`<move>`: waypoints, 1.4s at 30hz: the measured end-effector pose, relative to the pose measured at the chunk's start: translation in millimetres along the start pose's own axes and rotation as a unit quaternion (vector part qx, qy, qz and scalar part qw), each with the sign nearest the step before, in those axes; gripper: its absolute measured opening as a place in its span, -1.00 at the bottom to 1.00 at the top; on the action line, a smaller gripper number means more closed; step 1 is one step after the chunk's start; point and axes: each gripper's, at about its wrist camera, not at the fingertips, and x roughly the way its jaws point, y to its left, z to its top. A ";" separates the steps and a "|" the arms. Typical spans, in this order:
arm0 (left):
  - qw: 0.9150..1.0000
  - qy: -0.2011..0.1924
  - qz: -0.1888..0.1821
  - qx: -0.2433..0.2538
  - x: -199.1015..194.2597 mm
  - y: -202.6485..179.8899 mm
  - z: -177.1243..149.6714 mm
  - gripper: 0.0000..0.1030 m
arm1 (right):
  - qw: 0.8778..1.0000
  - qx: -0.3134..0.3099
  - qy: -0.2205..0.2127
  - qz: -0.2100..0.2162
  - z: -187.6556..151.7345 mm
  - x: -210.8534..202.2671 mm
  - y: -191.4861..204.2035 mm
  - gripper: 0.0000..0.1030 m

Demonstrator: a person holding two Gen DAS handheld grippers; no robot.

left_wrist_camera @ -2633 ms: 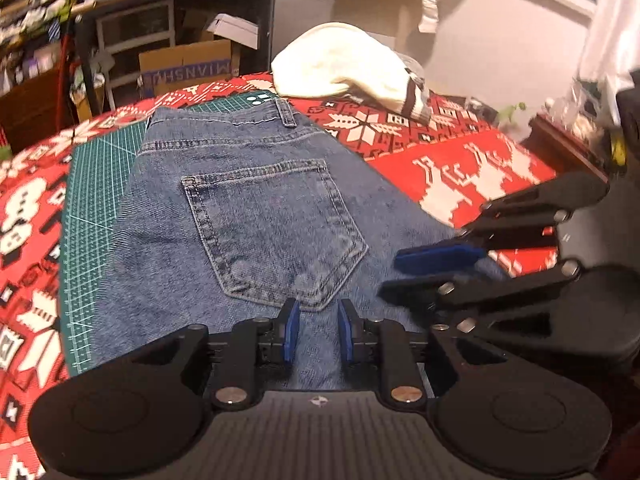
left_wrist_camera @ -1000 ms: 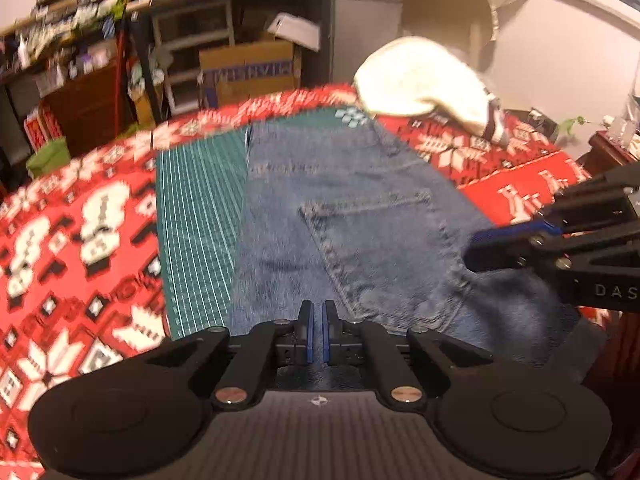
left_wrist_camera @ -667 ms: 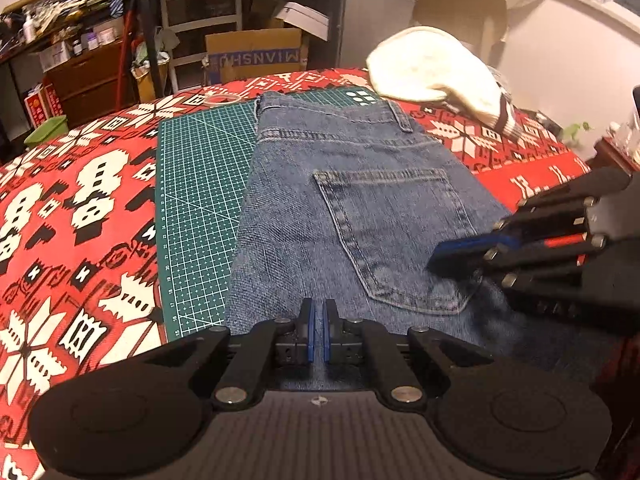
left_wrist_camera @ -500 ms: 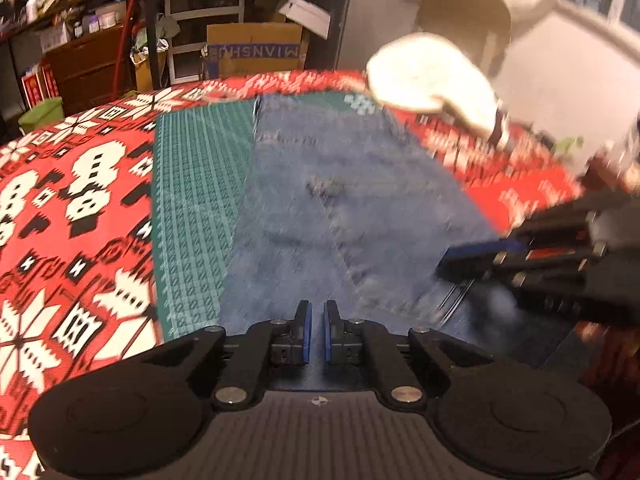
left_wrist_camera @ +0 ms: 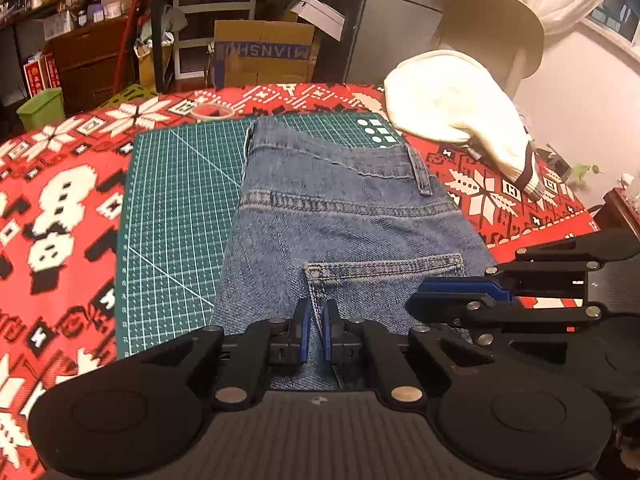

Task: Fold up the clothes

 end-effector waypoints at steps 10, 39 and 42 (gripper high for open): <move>0.999 -0.007 -0.012 -0.030 -5.1 3.9 25.6 -0.84 | 0.998 0.035 -0.029 0.033 24.8 -14.3 -16.2 -0.77; 0.996 -0.016 -0.065 -0.057 -22.6 18.8 54.2 -0.84 | 0.996 0.080 -0.048 0.003 33.6 -23.9 -80.9 -0.78; 0.996 -0.023 -0.056 -0.062 -22.8 22.2 71.4 -0.84 | 0.996 0.074 -0.051 0.005 45.9 -20.0 -80.8 -0.78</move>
